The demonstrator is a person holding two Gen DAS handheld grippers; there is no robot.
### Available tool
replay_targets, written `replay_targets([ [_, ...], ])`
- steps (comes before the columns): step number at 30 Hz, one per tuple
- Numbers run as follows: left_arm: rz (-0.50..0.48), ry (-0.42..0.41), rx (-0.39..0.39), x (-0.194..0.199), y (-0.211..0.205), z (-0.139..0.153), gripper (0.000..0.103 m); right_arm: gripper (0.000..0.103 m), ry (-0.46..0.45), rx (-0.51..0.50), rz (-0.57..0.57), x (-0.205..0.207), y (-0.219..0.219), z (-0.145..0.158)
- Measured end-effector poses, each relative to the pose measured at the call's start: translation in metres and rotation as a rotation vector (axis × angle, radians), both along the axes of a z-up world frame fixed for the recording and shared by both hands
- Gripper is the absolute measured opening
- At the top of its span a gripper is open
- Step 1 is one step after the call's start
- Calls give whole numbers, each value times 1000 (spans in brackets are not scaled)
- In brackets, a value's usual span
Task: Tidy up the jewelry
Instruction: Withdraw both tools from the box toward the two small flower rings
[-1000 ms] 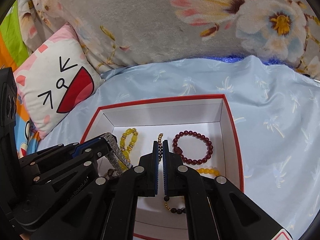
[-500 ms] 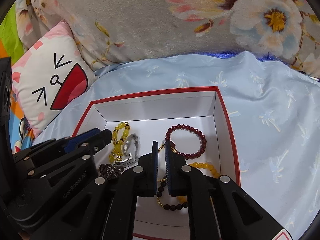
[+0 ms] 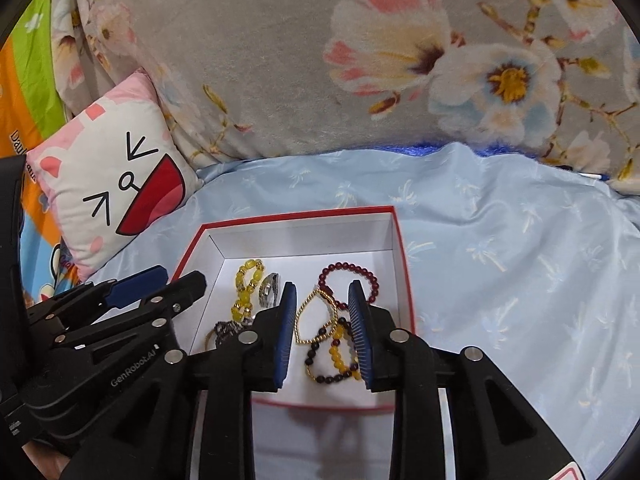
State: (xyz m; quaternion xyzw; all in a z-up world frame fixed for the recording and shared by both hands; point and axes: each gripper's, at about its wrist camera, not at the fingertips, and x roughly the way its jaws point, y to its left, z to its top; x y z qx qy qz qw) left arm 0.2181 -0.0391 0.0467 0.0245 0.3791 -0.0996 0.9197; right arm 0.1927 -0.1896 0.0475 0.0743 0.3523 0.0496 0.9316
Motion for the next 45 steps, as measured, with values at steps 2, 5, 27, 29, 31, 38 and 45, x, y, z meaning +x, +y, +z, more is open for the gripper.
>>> replay_targets([
  [2,-2,2,-4,-13,1,0,40,28,3,-3,-2,-13,-2,0],
  [5,-8,6,1,-31,3,-3,40,28,11,-13,-3,-31,-2,-3],
  [27,-13,138,22,-139,21,-62,45,28,157,-23,1,-133,0,-65],
  [29,-15,151,26,-144,22,-67,45,28,165,-32,-1,-137,2,-70],
  [31,-20,159,24,-148,22,-70,46,28,176,-26,1,-139,3,-75],
  [38,-32,181,27,-161,18,-82,51,28,195,-33,4,-141,8,-85],
  [45,-36,191,37,-161,13,-89,51,28,208,-37,2,-134,11,-92],
])
